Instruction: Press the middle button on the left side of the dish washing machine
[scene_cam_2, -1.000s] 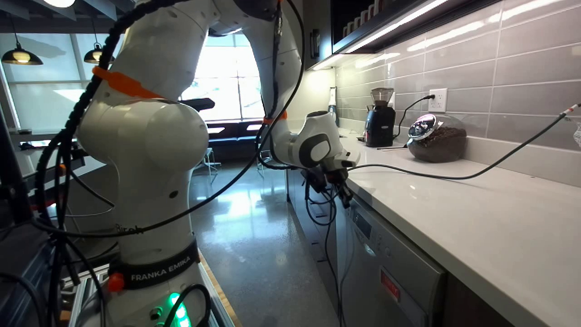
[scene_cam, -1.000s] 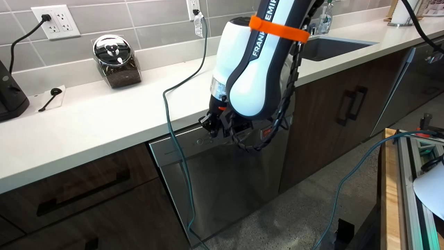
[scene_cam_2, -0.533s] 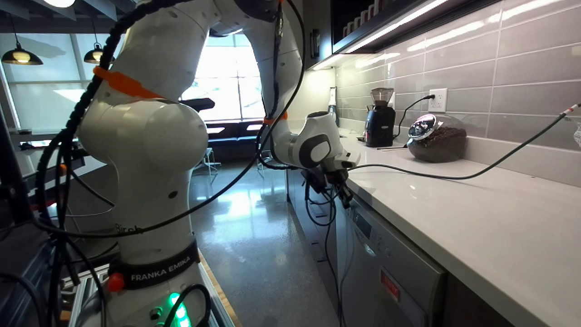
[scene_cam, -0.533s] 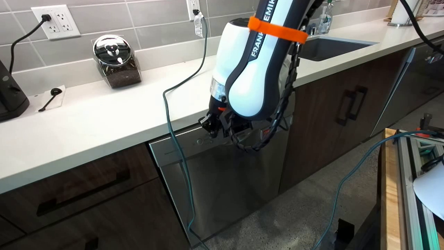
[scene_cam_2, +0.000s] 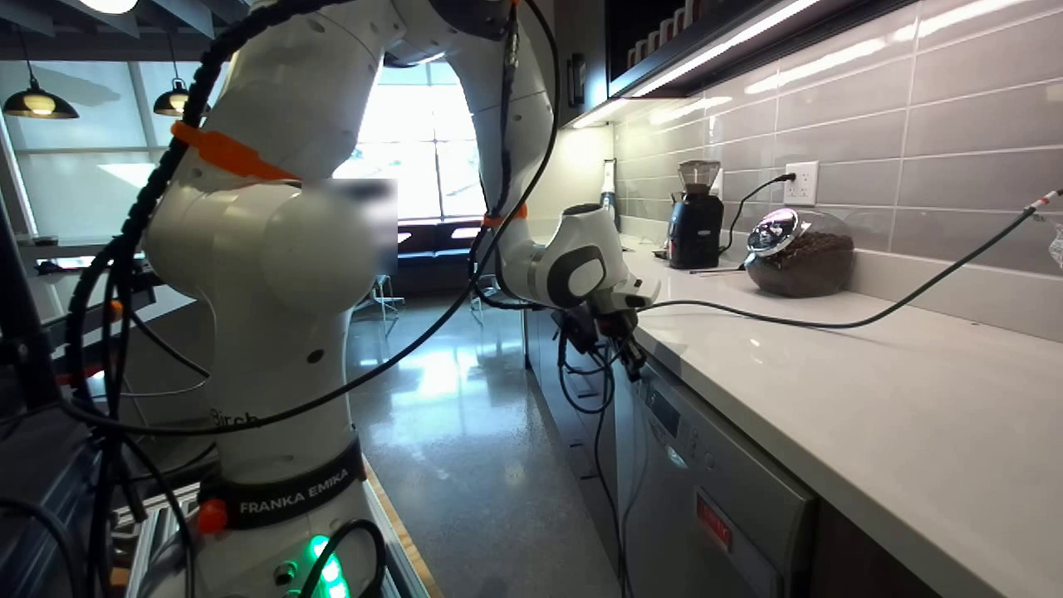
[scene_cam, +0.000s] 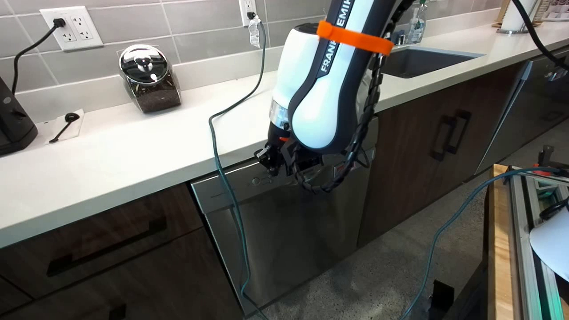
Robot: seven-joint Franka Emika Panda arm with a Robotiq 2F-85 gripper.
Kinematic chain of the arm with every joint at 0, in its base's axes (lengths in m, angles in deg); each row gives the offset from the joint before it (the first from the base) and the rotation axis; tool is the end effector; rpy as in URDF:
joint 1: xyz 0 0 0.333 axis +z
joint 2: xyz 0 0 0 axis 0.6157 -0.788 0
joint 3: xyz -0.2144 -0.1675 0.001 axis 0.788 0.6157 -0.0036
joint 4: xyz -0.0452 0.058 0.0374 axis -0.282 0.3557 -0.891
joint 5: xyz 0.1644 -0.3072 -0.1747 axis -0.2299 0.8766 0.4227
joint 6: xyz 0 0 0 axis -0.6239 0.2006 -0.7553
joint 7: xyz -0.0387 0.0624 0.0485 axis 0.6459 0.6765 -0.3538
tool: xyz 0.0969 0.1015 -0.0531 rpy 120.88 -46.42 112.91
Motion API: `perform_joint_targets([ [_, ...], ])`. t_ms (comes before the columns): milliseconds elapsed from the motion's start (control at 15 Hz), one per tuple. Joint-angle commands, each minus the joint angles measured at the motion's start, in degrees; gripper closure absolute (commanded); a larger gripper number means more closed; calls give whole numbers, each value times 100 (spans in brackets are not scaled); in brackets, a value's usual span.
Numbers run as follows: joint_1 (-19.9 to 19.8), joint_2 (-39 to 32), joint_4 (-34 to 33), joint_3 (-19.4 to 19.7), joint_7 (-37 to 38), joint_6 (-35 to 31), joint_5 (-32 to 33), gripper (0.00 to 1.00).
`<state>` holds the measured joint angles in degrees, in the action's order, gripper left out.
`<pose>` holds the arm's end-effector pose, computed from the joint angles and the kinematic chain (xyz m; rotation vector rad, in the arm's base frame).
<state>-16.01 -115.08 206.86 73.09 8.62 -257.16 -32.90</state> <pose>0.5118 0.0816 0.1000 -2.9760 0.5127 -0.5808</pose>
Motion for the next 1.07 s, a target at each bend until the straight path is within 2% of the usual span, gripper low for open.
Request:
perform_joint_targets([
  [0, -137, -176, -115, -181, -113, -229, -202, 100],
  [333, -384, -206, -131, -443, -55, -402, -365, 100],
  [600, -378, -319, -111, -467, -23, -759, -596, 100],
  [1000, -609, -394, -22, -823, 19, -1288, -1020, 100],
])
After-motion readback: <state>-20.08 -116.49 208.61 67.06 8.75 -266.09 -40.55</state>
